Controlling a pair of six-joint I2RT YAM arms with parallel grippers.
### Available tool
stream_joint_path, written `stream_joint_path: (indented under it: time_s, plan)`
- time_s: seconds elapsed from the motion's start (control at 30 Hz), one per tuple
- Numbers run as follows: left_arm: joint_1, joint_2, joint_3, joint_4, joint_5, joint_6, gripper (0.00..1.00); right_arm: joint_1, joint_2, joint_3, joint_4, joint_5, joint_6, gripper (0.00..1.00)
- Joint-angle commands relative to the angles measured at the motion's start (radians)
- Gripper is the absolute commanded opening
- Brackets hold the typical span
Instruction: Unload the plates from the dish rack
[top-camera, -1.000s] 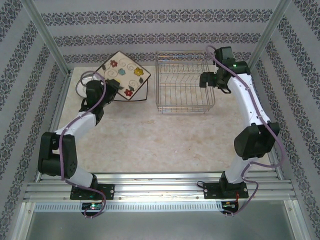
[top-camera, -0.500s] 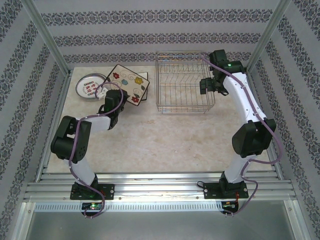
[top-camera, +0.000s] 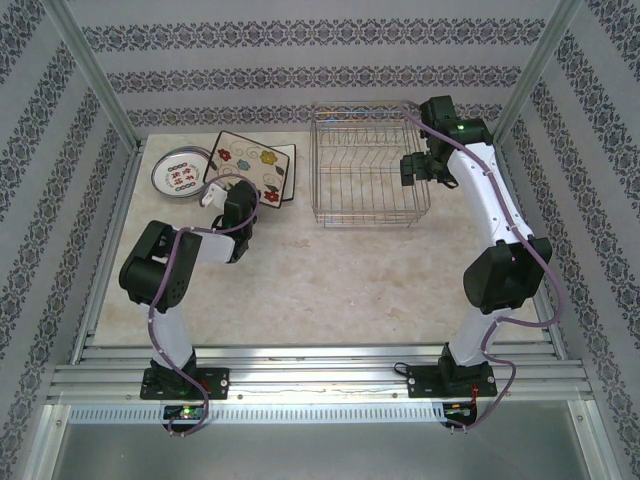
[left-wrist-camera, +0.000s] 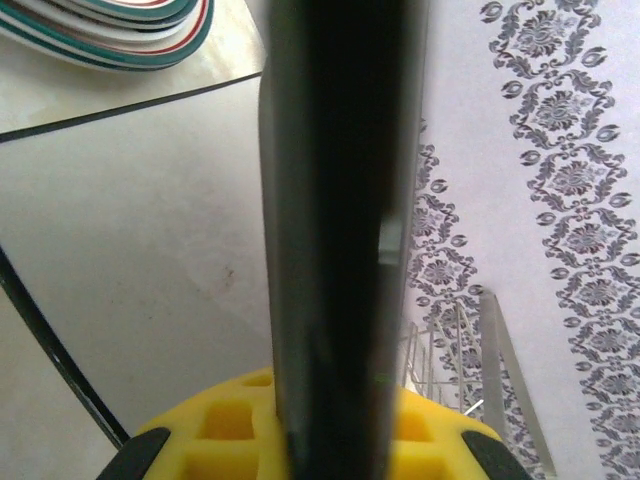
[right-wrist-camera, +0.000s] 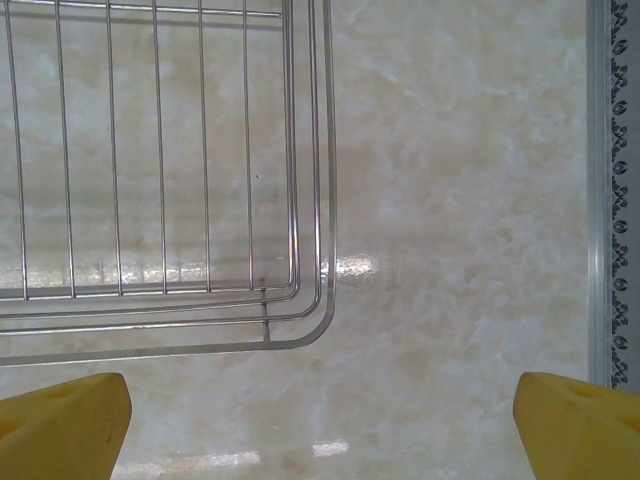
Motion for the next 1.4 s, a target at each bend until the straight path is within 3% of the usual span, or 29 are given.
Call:
stream_joint_path:
  time_s: [0.0,0.57,1.13,1.37]
  plan:
    - [-0.023,-0.008,0.083,0.263,-0.091,-0.056,0.0,0.012,0.015,0.029,-0.026,0.013,-0.01,0.98]
    - [-0.058,0.163,0.14,0.346,-0.157,-0.213,0.0,0.004,0.024,0.026,-0.023,-0.055,-0.001,0.98]
    - [-0.072,0.252,0.206,0.313,-0.185,-0.338,0.0,0.014,0.019,0.007,-0.014,-0.055,-0.001,0.98]
    - [-0.071,0.241,0.19,0.278,-0.199,-0.346,0.07,0.014,0.013,-0.002,-0.01,-0.058,-0.002,0.98]
